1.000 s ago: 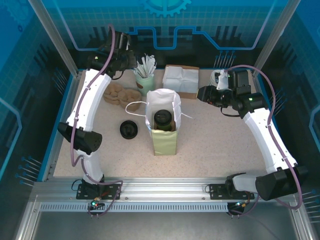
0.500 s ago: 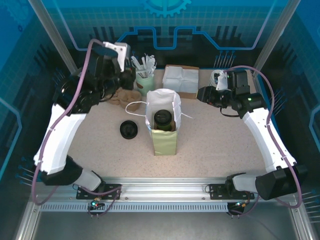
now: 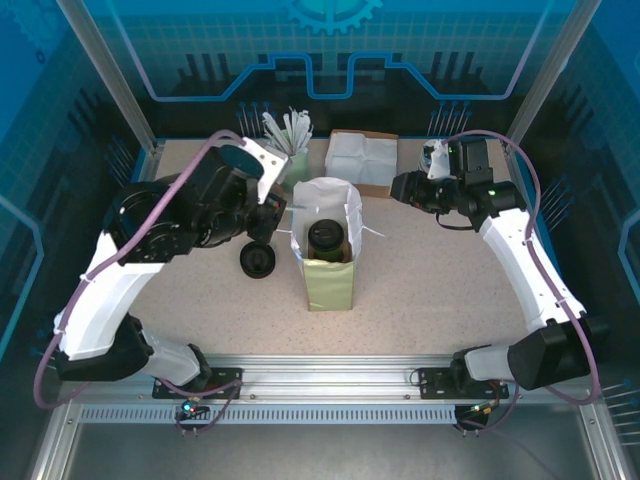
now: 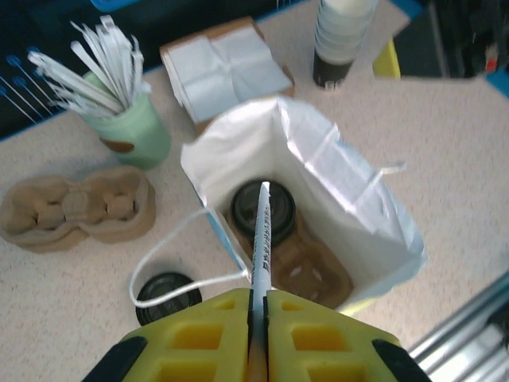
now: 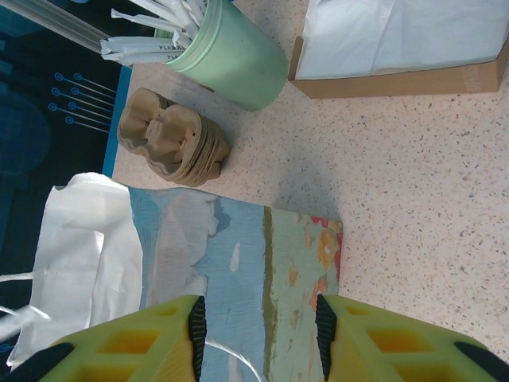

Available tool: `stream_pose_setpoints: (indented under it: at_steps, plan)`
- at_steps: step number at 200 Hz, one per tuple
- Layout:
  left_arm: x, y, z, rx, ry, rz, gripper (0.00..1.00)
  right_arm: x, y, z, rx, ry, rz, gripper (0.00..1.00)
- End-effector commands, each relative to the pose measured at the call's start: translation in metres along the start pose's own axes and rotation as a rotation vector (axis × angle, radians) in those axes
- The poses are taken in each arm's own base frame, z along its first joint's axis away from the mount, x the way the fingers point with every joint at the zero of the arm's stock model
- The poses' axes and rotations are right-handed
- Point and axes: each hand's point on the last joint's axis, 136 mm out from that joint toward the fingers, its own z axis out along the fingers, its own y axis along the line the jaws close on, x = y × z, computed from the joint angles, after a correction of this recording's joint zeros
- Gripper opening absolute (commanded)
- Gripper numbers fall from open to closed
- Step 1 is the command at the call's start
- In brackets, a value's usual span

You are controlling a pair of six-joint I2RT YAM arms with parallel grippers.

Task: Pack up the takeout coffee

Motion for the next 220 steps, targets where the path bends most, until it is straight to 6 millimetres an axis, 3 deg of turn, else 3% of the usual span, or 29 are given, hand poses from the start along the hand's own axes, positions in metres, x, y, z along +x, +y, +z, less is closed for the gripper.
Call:
stream_pose_setpoints:
  at_steps: [1, 33, 107, 181, 220]
  plan:
    - [0.034, -0.019, 0.017, 0.074, 0.181, 0.082, 0.11, -0.002, -0.002, 0.002, -0.015, 0.0, 0.001, 0.42]
    - [0.054, -0.038, 0.038, 0.151, 0.279, 0.112, 0.12, 0.0, -0.005, 0.002, -0.005, 0.005, 0.0, 0.43]
    - [0.083, -0.049, 0.077, 0.144, 0.453, 0.147, 0.15, 0.001, -0.007, 0.01, -0.003, 0.023, 0.008, 0.42]
    - [0.083, -0.041, 0.094, 0.076, 0.471, 0.187, 0.22, 0.006, -0.003, 0.019, -0.009, 0.045, 0.006, 0.43]
    - [0.073, -0.039, 0.092, 0.074, 0.441, 0.18, 0.29, 0.01, -0.001, 0.027, -0.008, 0.063, 0.005, 0.43]
